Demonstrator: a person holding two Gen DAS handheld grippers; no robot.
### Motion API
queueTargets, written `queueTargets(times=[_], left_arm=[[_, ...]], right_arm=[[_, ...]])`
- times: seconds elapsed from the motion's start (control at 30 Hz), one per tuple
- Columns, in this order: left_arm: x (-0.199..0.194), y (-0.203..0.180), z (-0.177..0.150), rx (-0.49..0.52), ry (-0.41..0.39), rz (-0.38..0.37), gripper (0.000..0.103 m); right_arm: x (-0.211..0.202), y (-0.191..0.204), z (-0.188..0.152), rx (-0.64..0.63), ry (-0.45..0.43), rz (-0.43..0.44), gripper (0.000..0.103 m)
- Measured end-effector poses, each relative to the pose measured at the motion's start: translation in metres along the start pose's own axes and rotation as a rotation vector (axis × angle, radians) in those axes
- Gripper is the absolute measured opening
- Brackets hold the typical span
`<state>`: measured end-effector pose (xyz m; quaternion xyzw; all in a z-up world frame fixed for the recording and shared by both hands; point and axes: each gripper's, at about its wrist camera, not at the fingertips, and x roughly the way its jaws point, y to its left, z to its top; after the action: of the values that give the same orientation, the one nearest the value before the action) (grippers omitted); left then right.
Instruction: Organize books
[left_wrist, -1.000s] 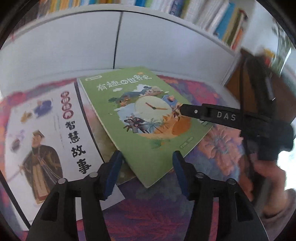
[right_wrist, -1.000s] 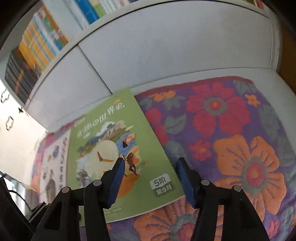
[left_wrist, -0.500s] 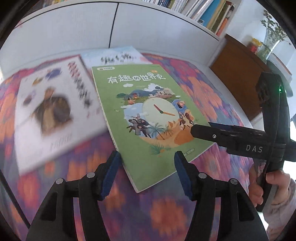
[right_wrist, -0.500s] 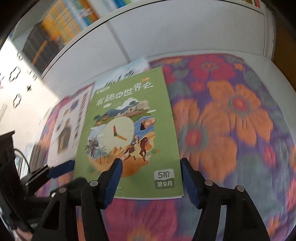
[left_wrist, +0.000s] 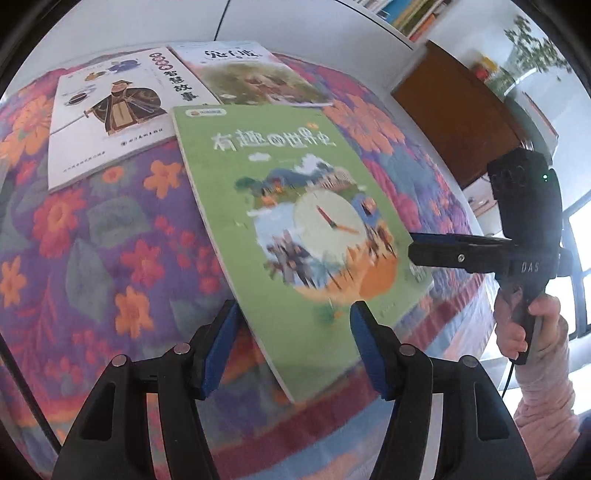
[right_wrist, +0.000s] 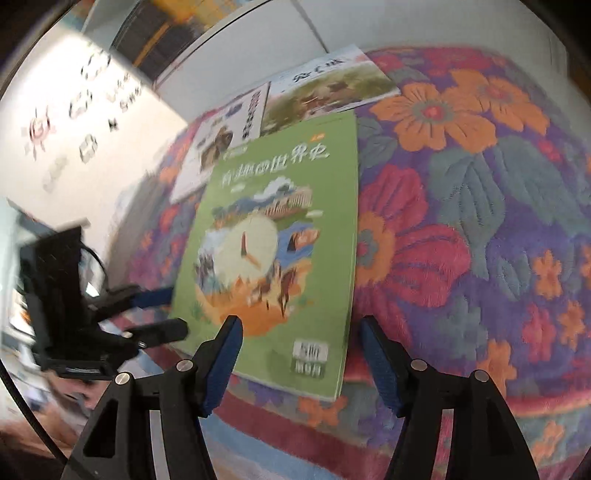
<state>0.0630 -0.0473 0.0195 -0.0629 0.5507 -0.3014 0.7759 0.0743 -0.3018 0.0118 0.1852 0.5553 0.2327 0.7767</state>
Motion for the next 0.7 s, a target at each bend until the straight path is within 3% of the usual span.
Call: queueTargets(times=[0.2, 0.37, 0.5, 0.6, 0.67, 0.7], left_arm=[[0.004, 0.018, 0.012, -0.091, -0.001, -0.119, 0.057], [0.009, 0.026, 0.023, -0.108, 0.000, -0.146, 0.049], [0.010, 0.035, 0.026, -0.138, -0.003, -0.147, 0.034], [0.011, 0.038, 0.025, -0.152, -0.004, -0.144, 0.030], [0.010, 0.037, 0.024, -0.142, -0.010, -0.135, 0.030], [0.010, 0.035, 0.024, -0.134, -0.015, -0.125, 0.030]], right_arm=[[0.009, -0.023, 0.023, 0.083, 0.023, 0.148, 0.061], [0.006, -0.030, 0.026, 0.077, 0.021, 0.198, 0.059], [0.011, -0.030, 0.036, 0.040, 0.029, 0.174, 0.050], [0.013, -0.032, 0.038, 0.022, 0.040, 0.138, 0.039], [0.013, -0.033, 0.039, 0.013, 0.047, 0.105, 0.026], [0.014, -0.035, 0.040, 0.017, 0.048, 0.102, 0.025]])
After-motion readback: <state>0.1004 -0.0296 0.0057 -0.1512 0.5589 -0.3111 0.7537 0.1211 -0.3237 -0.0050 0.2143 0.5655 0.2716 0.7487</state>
